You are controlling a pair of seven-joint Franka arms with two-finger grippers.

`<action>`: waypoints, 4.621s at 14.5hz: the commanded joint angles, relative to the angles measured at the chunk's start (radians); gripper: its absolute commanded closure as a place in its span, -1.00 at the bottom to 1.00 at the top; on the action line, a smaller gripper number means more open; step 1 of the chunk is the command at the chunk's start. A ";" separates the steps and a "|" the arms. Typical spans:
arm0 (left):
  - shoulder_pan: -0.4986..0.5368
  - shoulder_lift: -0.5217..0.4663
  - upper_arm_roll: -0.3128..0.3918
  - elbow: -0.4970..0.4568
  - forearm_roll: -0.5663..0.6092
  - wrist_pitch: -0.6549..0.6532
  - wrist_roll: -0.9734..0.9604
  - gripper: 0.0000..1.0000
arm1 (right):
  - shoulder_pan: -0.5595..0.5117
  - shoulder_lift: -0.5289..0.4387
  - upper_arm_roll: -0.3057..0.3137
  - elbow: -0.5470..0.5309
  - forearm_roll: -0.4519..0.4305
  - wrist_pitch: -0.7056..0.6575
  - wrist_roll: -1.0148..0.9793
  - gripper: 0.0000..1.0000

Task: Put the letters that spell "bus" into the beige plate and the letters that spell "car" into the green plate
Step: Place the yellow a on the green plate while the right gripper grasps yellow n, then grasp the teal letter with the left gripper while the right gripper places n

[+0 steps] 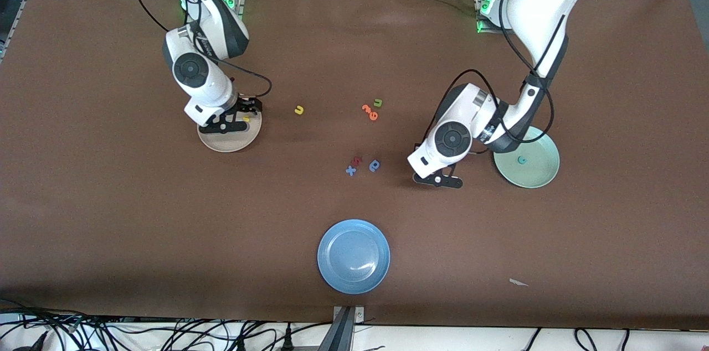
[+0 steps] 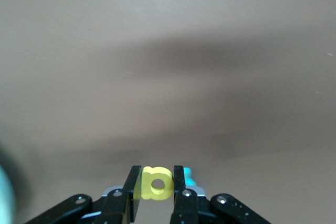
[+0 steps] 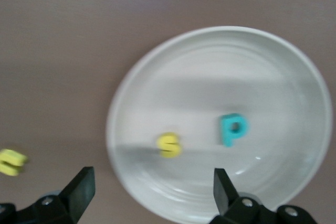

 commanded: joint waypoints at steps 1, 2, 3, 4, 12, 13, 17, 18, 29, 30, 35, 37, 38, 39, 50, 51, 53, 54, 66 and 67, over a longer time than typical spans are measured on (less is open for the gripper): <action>0.080 -0.043 -0.004 -0.009 0.019 -0.090 0.129 0.76 | 0.123 0.017 0.000 0.007 0.026 0.078 0.151 -1.00; 0.106 -0.055 -0.002 -0.013 0.027 -0.102 0.176 0.78 | 0.162 0.040 -0.002 0.006 0.024 0.116 0.197 -1.00; 0.138 -0.071 -0.004 -0.022 0.047 -0.110 0.234 0.78 | 0.186 0.063 -0.003 0.006 0.023 0.150 0.234 -1.00; 0.172 -0.080 -0.004 -0.030 0.059 -0.123 0.296 0.78 | 0.215 0.087 -0.005 0.004 0.021 0.186 0.260 -1.00; 0.307 -0.074 -0.005 -0.090 0.179 -0.134 0.491 0.06 | 0.239 0.140 -0.008 -0.054 0.006 0.311 0.280 -0.99; 0.309 -0.071 -0.005 -0.087 0.179 -0.136 0.517 -0.99 | 0.239 0.140 -0.008 -0.054 0.006 0.314 0.280 -0.93; 0.280 -0.085 -0.023 -0.065 0.162 -0.159 0.398 -1.00 | 0.237 0.144 -0.014 -0.054 -0.014 0.313 0.279 -0.86; 0.280 -0.083 -0.057 -0.067 0.119 -0.148 0.300 -1.00 | 0.237 0.140 -0.022 -0.052 -0.017 0.313 0.277 -0.86; 0.300 -0.117 -0.274 -0.331 0.091 0.249 -0.368 -1.00 | 0.237 0.147 -0.034 -0.040 -0.074 0.342 0.273 0.18; 0.298 -0.118 -0.275 -0.343 0.091 0.267 -0.397 -1.00 | 0.237 0.147 -0.034 -0.040 -0.074 0.342 0.273 0.41; 0.258 -0.086 -0.277 -0.345 0.100 0.364 -0.529 -0.96 | 0.237 0.146 -0.037 -0.039 -0.074 0.339 0.273 1.00; 0.250 -0.082 -0.277 -0.346 0.102 0.372 -0.532 -0.82 | 0.237 0.143 -0.043 -0.040 -0.074 0.336 0.271 1.00; 0.249 -0.079 -0.277 -0.363 0.103 0.399 -0.532 -0.79 | 0.237 0.137 -0.046 -0.040 -0.076 0.334 0.268 1.00; 0.247 -0.079 -0.277 -0.383 0.103 0.431 -0.534 -0.72 | 0.236 0.125 -0.048 -0.039 -0.077 0.325 0.265 1.00; 0.243 -0.048 -0.272 -0.380 0.142 0.445 -0.534 -0.14 | 0.003 -0.126 -0.046 -0.043 -0.062 -0.028 -0.123 1.00; 0.243 -0.048 -0.272 -0.380 0.142 0.445 -0.534 -0.09 | -0.004 -0.116 -0.048 -0.052 -0.062 -0.028 -0.125 1.00; 0.243 -0.045 -0.272 -0.380 0.143 0.445 -0.534 -0.04 | -0.022 -0.086 -0.049 -0.062 -0.062 -0.023 -0.123 0.71; 0.243 -0.042 -0.272 -0.378 0.143 0.445 -0.534 0.05 | -0.024 -0.081 -0.049 -0.066 -0.062 -0.023 -0.123 0.26; 0.244 -0.031 -0.267 -0.369 0.169 0.444 -0.521 0.70 | -0.056 -0.159 -0.100 0.123 -0.039 -0.210 -0.129 -1.00; 0.244 -0.031 -0.267 -0.369 0.169 0.444 -0.520 0.75 | -0.056 -0.155 -0.101 0.209 -0.004 -0.302 -0.138 -1.00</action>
